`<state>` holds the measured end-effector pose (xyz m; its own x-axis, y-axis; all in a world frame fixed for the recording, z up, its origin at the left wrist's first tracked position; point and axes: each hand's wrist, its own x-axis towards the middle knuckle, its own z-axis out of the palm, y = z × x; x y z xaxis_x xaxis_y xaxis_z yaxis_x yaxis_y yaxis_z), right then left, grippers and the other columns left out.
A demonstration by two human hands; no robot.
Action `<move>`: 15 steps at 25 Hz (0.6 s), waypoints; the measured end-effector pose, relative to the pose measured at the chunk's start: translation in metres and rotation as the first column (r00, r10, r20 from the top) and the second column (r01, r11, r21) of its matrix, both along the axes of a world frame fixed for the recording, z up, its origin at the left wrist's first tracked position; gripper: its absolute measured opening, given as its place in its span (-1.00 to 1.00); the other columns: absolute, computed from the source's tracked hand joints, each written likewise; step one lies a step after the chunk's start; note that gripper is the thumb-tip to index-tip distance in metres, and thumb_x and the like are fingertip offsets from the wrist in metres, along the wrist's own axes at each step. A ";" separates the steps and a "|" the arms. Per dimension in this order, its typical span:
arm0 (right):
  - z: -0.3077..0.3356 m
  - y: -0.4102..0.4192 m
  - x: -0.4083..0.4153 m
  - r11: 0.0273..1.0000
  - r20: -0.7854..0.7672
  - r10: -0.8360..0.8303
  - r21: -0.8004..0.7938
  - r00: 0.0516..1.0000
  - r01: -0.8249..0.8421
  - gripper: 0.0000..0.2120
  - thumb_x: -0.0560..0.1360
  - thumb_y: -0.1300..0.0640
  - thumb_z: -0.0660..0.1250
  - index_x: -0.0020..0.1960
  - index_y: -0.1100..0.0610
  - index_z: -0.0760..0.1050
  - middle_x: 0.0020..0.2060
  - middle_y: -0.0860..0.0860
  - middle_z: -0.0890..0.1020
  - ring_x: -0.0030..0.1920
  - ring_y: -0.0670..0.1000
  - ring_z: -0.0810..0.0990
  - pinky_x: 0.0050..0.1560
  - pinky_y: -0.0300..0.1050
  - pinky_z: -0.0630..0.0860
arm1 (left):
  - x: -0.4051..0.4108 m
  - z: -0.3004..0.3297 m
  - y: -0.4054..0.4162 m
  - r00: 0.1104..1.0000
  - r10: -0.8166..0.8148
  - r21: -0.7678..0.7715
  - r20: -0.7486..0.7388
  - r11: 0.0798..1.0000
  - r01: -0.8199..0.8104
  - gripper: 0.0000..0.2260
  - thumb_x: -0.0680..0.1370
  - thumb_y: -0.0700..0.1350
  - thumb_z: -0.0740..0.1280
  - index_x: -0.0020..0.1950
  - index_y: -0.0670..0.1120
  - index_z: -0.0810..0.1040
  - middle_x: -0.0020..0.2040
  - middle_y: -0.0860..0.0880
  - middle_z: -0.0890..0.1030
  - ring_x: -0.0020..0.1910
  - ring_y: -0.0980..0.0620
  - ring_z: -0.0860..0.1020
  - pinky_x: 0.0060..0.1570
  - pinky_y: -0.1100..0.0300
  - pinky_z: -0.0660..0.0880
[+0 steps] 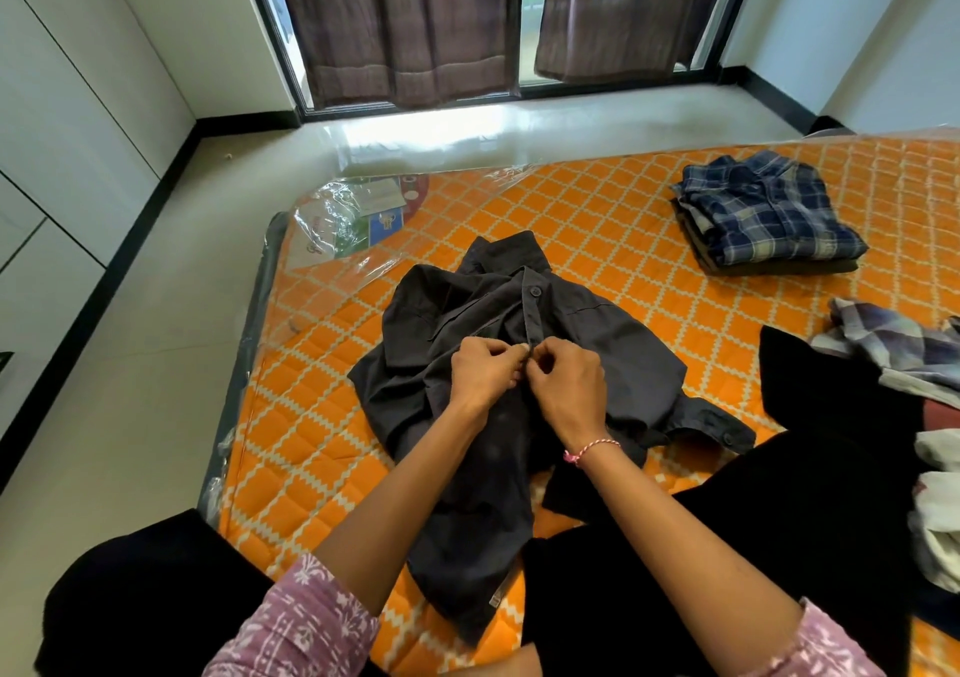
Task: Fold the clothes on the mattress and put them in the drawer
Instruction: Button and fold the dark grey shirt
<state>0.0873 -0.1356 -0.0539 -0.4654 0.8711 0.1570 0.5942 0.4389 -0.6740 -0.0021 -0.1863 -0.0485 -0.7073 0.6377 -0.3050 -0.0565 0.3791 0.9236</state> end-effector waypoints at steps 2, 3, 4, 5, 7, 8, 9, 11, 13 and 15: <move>-0.002 -0.005 -0.002 0.994 0.022 0.003 0.107 1.000 -0.006 -0.86 0.50 0.13 0.33 -0.14 0.19 0.57 -0.20 0.09 0.63 -0.18 0.12 0.59 -0.27 -0.09 0.41 | 0.001 0.001 0.000 0.994 0.017 0.035 0.106 0.999 -0.021 -0.83 0.47 -0.05 0.44 -0.30 -0.08 0.64 -0.26 -0.09 0.66 -0.17 -0.01 0.65 -0.12 0.14 0.62; -0.002 -0.006 -0.003 0.991 0.023 0.009 0.136 1.000 -0.012 -0.86 0.51 0.13 0.32 -0.15 0.19 0.55 -0.20 0.09 0.62 -0.19 0.12 0.59 -0.28 -0.09 0.38 | 0.001 0.000 0.001 0.990 0.035 0.037 0.139 0.999 -0.040 -0.83 0.48 -0.08 0.43 -0.29 -0.09 0.64 -0.22 -0.13 0.67 -0.11 -0.08 0.66 -0.06 0.08 0.62; -0.002 -0.006 -0.003 0.988 0.027 0.018 0.156 0.999 -0.022 -0.87 0.51 0.13 0.31 -0.15 0.18 0.55 -0.20 0.08 0.61 -0.19 0.10 0.58 -0.29 -0.10 0.37 | 0.001 0.000 0.002 0.988 0.057 0.032 0.142 0.998 -0.062 -0.84 0.50 -0.12 0.42 -0.29 -0.11 0.63 -0.18 -0.18 0.67 -0.07 -0.13 0.65 -0.02 0.02 0.61; -0.002 -0.006 -0.003 0.985 0.037 0.026 0.171 0.999 -0.032 -0.87 0.52 0.13 0.30 -0.15 0.18 0.54 -0.19 0.07 0.60 -0.20 0.09 0.57 -0.29 -0.10 0.36 | 0.002 -0.001 0.004 0.992 0.078 0.022 0.096 0.996 -0.081 -0.84 0.50 -0.17 0.40 -0.28 -0.12 0.64 -0.17 -0.19 0.67 -0.07 -0.15 0.65 -0.01 -0.01 0.60; -0.002 -0.005 -0.003 0.980 0.075 0.034 0.195 0.997 -0.048 -0.85 0.54 0.12 0.27 -0.13 0.18 0.52 -0.18 0.07 0.59 -0.20 0.10 0.57 -0.31 -0.08 0.36 | 0.006 -0.001 0.007 0.991 0.100 0.000 -0.090 0.995 -0.100 -0.85 0.50 -0.19 0.39 -0.26 -0.15 0.66 -0.23 -0.15 0.66 -0.15 -0.08 0.64 -0.06 0.05 0.58; -0.001 -0.004 -0.003 0.977 0.094 0.036 0.207 0.995 -0.055 -0.85 0.55 0.11 0.26 -0.11 0.18 0.50 -0.18 0.08 0.59 -0.20 0.12 0.57 -0.33 -0.08 0.33 | 0.008 0.000 0.007 0.980 0.098 0.003 -0.172 0.995 -0.099 -0.86 0.50 -0.19 0.39 -0.24 -0.16 0.67 -0.26 -0.13 0.66 -0.19 -0.04 0.63 -0.09 0.08 0.56; 0.000 -0.002 -0.002 0.974 0.121 0.041 0.217 0.992 -0.067 -0.84 0.55 0.10 0.24 -0.10 0.18 0.47 -0.18 0.09 0.59 -0.20 0.14 0.58 -0.35 -0.09 0.30 | 0.010 0.002 0.006 0.969 0.088 0.019 -0.230 0.996 -0.086 -0.86 0.50 -0.18 0.39 -0.23 -0.18 0.68 -0.28 -0.12 0.66 -0.22 -0.02 0.62 -0.11 0.09 0.55; 0.001 0.002 -0.002 0.965 0.184 0.087 0.230 0.979 -0.129 -0.84 0.57 0.08 0.19 -0.09 0.16 0.43 -0.19 0.10 0.60 -0.21 0.18 0.58 -0.36 -0.11 0.24 | 0.008 0.003 0.005 0.955 0.052 0.066 -0.291 0.997 -0.034 -0.87 0.50 -0.20 0.39 -0.21 -0.21 0.68 -0.28 -0.13 0.66 -0.23 0.00 0.62 -0.12 0.09 0.54; 0.006 0.007 -0.002 0.958 0.209 0.143 0.216 0.967 -0.188 -0.84 0.56 0.08 0.18 -0.16 0.12 0.38 -0.23 0.10 0.61 -0.23 0.18 0.56 -0.36 -0.11 0.20 | 0.004 0.003 0.005 0.947 0.042 0.093 -0.317 0.996 -0.013 -0.88 0.49 -0.22 0.39 -0.20 -0.23 0.67 -0.27 -0.13 0.66 -0.25 0.02 0.60 -0.13 0.12 0.52; 0.011 0.014 -0.001 0.962 0.198 0.180 0.168 0.963 -0.215 -0.79 0.54 0.09 0.20 -0.26 0.08 0.29 -0.32 0.10 0.57 -0.31 0.13 0.48 -0.37 -0.10 0.16 | 0.003 0.001 0.005 0.969 0.069 0.125 -0.238 0.991 -0.040 -0.89 0.50 -0.24 0.38 -0.19 -0.25 0.66 -0.30 -0.12 0.63 -0.30 0.06 0.56 -0.16 0.14 0.51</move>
<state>0.0859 -0.1211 -0.0424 -0.6605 0.7221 0.2057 0.5863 0.6671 -0.4596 0.0014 -0.1814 -0.0480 -0.7855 0.6172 -0.0463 0.1555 0.2692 0.9505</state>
